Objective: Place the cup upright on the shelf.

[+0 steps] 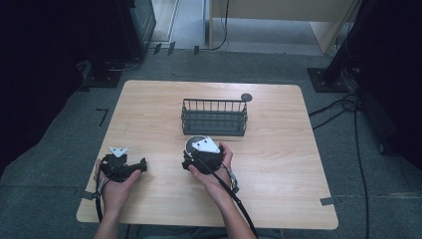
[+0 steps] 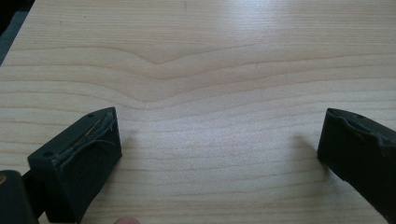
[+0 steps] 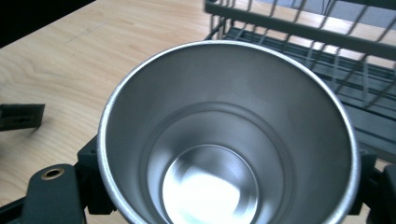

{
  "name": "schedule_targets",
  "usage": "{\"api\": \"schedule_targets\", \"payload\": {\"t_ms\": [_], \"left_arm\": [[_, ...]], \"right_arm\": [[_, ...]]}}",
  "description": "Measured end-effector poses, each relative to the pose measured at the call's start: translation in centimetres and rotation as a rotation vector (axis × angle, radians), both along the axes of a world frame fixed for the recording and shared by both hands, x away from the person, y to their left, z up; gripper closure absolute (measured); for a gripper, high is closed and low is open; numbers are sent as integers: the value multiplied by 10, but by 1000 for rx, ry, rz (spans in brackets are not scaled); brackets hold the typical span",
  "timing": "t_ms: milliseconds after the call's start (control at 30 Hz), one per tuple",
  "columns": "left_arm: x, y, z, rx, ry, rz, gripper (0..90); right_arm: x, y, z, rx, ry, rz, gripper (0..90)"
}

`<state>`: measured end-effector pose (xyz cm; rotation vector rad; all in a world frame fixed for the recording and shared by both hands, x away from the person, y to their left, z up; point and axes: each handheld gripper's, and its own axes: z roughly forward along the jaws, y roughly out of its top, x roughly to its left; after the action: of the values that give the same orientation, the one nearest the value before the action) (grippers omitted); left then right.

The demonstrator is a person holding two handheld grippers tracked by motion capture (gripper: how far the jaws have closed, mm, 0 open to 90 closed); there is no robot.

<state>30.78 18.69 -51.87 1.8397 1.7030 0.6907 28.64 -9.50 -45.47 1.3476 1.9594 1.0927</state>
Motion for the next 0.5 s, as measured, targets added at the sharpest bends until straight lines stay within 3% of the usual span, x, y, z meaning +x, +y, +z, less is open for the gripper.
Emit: {"api": "schedule_targets", "payload": {"t_ms": [500], "left_arm": [[0, 0, 0, 0, -1, 0, 0]], "right_arm": [[13, -35, 19, -3, -28, -81, 181]]}}
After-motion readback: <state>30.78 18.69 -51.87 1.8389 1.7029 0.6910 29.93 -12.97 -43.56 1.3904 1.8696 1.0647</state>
